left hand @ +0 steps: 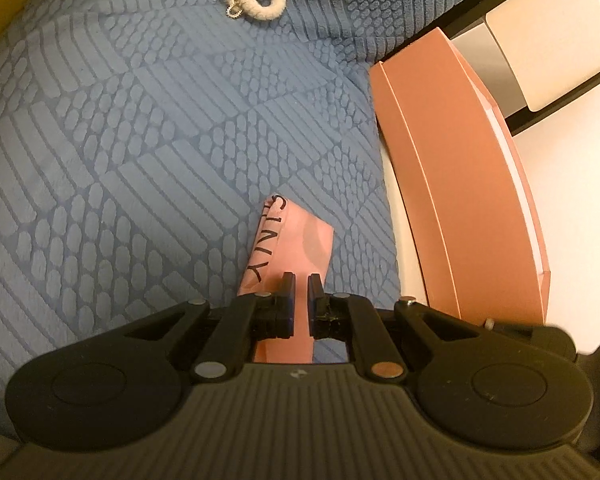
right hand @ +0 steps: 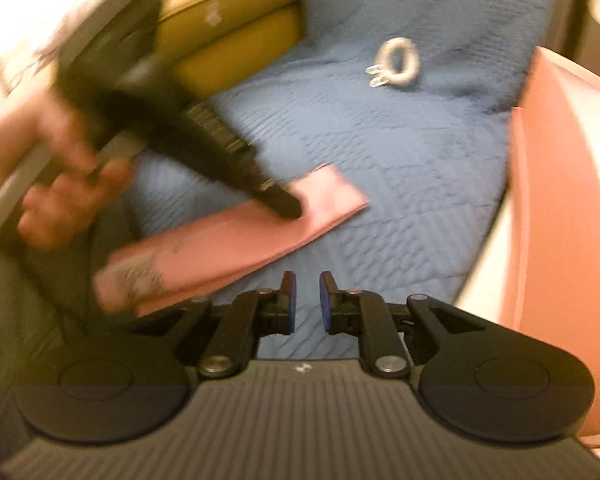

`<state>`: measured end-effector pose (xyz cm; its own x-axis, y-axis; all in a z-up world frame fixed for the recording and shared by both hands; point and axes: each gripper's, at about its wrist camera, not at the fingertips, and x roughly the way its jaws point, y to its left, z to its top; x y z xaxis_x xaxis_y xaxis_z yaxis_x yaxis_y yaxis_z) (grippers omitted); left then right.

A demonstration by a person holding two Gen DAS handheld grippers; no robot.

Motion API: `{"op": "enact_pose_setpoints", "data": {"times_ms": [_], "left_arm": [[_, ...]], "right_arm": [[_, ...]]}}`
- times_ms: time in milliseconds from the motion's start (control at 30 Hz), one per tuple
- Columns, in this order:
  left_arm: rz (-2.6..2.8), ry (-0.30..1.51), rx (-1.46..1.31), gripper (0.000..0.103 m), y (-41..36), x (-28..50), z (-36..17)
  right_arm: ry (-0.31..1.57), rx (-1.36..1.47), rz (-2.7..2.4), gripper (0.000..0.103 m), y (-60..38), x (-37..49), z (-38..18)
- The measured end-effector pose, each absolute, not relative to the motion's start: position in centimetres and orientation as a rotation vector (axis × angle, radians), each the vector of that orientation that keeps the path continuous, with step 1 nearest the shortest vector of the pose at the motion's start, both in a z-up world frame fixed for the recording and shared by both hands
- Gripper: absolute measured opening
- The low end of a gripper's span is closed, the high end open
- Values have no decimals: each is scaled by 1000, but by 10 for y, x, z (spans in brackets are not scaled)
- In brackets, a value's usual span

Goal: Organize objects

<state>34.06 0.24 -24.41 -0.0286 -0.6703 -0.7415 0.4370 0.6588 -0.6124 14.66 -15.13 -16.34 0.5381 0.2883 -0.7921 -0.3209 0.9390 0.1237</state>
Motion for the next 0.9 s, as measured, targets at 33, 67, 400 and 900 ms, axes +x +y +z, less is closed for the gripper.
{"op": "enact_pose_setpoints", "data": {"times_ms": [33, 67, 400, 900], "left_arm": [[-894, 1326, -218, 10, 2, 340, -244], [-891, 1323, -217, 10, 2, 339, -243], [-849, 1286, -209, 10, 7, 326, -242], [-738, 1167, -192, 10, 20, 309, -220]], "right_arm": [[923, -10, 337, 16, -155, 151, -163], [915, 17, 314, 16, -157, 156, -162], [903, 314, 284, 17, -170, 223, -184], [946, 432, 367, 12, -168, 236, -203]]}}
